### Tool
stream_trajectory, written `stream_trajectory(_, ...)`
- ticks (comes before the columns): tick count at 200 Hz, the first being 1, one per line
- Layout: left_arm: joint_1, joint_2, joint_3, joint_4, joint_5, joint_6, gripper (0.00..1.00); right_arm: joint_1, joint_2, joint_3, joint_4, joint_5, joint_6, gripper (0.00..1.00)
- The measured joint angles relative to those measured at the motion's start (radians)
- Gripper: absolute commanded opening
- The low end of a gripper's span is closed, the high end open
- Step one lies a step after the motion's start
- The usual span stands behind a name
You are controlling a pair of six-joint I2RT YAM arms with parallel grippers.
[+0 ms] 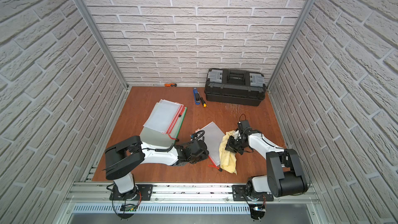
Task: Wipe the document bag
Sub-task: Adjust the document bag at the center of the board.
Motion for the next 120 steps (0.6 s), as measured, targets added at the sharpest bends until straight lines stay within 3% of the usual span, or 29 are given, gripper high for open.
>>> stream_trajectory(39,0.002,0.007,0.004,-0.005,0.010,0.001,0.00,0.000,0.000,0.000,-0.003,0.000,-0.015,0.02)
stream_trajectory(89,0.018,0.003,0.005,-0.014,0.018,0.017,0.00,0.000,-0.014,0.002,-0.027,-0.002,-0.020,0.02)
stream_trajectory(120,0.042,-0.081,0.004,-0.187,0.009,0.072,0.00,0.001,-0.111,0.082,-0.146,0.004,-0.034,0.02)
